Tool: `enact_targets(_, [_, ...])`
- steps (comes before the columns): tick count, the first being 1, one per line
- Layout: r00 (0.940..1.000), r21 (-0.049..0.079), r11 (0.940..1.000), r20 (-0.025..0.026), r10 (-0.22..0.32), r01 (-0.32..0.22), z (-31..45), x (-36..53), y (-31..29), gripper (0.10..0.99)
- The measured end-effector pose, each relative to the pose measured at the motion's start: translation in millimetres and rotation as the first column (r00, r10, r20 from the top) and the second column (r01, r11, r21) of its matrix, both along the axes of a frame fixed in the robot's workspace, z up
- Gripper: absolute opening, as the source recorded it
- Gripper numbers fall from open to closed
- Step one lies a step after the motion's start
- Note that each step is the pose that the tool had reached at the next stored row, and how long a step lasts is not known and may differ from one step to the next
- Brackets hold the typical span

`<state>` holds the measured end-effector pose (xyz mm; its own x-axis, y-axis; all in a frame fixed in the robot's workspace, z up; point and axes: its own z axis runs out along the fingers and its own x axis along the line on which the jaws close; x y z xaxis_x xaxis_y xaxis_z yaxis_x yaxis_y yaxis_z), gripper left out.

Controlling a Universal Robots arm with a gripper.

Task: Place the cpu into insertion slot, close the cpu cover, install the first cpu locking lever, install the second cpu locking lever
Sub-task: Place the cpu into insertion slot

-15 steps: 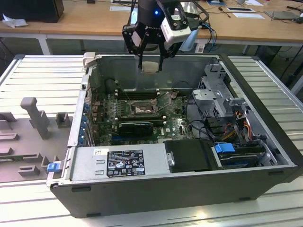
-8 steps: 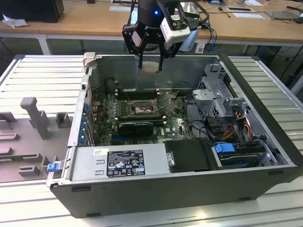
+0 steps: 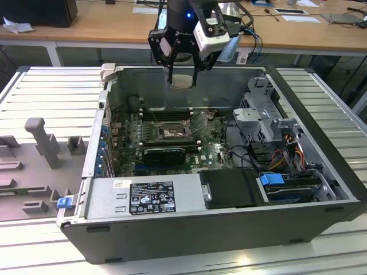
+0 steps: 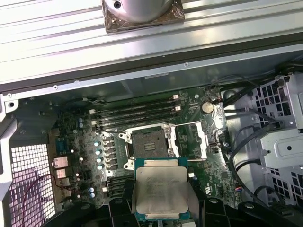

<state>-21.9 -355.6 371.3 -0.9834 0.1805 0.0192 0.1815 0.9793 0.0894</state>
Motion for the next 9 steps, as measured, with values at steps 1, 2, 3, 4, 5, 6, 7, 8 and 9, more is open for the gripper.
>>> enact_targets(1, [1.0, 0.0, 1.0, 0.0, -0.004, 0.004, 0.0, 0.0, 0.0, 0.529])
enact_targets(2, [1.0, 0.0, 1.0, 0.0, -0.006, 0.006, 0.0, 0.0, 0.0, 0.529])
enact_targets(3, [1.0, 0.0, 1.0, 0.0, -0.007, 0.007, 0.0, 0.0, 0.0, 0.529])
enact_targets(4, [0.9999, 0.0, 0.9999, 0.0, -0.011, 0.011, 0.0, 0.0, 0.0, 0.529])
enact_targets(5, [0.9999, 0.0, 0.9999, 0.0, -0.012, 0.012, 0.0, 0.0, 0.0, 0.529])
enact_targets(6, [0.9999, 0.0, 0.9999, 0.0, -0.013, 0.013, 0.0, 0.0, 0.0, 0.529])
enact_targets(7, [0.9999, 0.0, 0.9999, 0.0, -0.015, 0.015, 0.0, 0.0, 0.0, 0.529])
enact_targets(8, [0.9999, 0.0, 0.9999, 0.0, -0.016, 0.016, 0.0, 0.0, 0.0, 0.529])
enact_targets(9, [0.9998, 0.0, 0.9998, 0.0, -0.019, 0.019, 0.0, 0.0, 0.0, 0.529])
